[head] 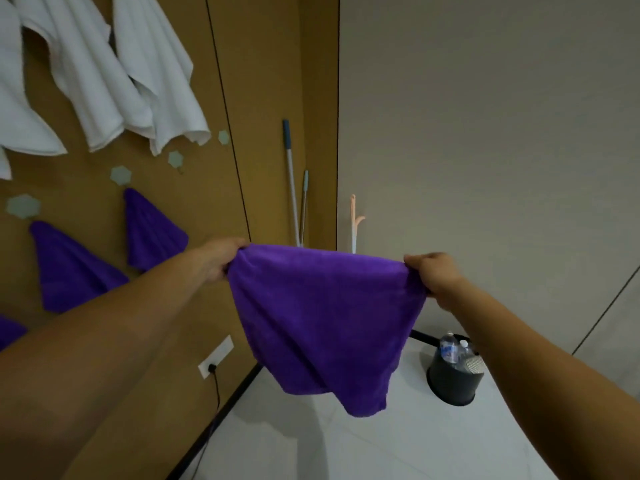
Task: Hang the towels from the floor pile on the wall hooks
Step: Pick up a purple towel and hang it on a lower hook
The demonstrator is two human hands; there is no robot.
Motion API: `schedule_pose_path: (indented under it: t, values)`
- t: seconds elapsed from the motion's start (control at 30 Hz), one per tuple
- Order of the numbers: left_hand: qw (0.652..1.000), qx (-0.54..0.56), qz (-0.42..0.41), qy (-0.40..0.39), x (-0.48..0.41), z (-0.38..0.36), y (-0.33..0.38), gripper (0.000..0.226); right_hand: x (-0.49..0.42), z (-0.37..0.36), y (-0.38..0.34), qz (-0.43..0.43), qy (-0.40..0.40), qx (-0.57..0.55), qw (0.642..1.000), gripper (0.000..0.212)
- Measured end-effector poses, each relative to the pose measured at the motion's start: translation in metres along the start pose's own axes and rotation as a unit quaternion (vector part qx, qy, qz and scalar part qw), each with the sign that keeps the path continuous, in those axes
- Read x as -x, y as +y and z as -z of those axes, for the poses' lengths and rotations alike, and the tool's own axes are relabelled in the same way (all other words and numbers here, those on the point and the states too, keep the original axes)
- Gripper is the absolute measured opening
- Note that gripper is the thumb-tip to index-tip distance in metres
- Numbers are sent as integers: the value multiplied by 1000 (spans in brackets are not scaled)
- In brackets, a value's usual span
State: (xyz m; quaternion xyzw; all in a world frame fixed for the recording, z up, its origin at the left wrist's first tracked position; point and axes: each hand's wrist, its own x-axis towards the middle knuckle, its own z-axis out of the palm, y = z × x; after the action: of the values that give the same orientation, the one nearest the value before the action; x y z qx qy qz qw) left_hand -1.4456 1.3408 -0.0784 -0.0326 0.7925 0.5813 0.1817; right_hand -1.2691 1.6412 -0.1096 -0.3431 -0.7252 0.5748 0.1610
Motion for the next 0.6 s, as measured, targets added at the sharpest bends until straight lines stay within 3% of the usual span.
schedule_pose_path:
  t: [0.13, 0.27, 0.4, 0.47, 0.6]
  values:
    - [998, 15, -35, 49, -6, 15, 1, 15, -3, -1, -15, 47, 41, -4, 998, 32]
    - [992, 105, -26, 65, -8, 24, -1, 16, 1, -6, -27, 2, 26, -18, 1000, 21]
    - [985, 161, -16, 57, -6, 34, -2, 14, 1, -7, -38, 22, 40, -163, 986, 10]
    - [985, 167, -23, 46, -7, 38, -2, 13, 2, -9, -40, 31, 34, -183, 982, 3]
    - [983, 166, -43, 64, -10, 39, -4, 11, 0, -14, -40, 31, 23, -166, 985, 15]
